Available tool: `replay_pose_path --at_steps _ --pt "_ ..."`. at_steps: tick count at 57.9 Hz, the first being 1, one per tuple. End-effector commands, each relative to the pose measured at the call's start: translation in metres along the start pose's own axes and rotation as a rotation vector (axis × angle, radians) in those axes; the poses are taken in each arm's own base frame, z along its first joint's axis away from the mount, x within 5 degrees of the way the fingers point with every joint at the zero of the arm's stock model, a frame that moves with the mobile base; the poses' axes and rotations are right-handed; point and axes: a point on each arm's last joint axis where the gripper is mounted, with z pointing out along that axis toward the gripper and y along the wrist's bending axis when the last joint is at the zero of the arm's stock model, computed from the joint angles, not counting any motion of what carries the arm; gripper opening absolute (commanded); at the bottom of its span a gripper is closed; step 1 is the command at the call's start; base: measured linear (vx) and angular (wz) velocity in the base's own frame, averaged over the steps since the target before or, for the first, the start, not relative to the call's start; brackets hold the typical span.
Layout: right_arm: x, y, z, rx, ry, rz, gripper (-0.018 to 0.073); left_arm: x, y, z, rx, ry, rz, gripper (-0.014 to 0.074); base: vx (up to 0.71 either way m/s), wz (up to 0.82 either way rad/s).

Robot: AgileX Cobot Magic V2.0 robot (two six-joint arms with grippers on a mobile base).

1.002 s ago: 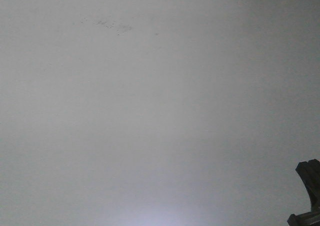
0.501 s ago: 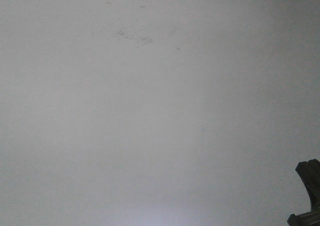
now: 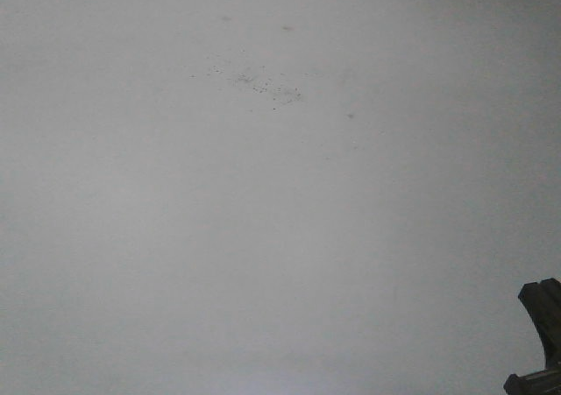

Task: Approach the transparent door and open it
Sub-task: 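Drive the base forward across the grey floor, arms held still, then turn and drive the base toward the white-framed glass sliding door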

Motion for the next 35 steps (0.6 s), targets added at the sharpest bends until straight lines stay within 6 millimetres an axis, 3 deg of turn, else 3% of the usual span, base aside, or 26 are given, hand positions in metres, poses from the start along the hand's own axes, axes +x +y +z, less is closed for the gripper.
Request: replay_pose_path --at_steps 1,35 --pt "-0.0032 -0.0005 0.0001 0.007 -0.080 -0.004 -0.0005 0.0023 0.0017 0.0003 -0.017 -0.063 -0.006 -0.0006 0.50 0.17" --pt "-0.0032 -0.0005 0.0001 0.007 -0.080 -0.004 -0.0005 0.0023 0.0017 0.0003 -0.017 -0.063 -0.006 -0.0006 0.52 0.33"
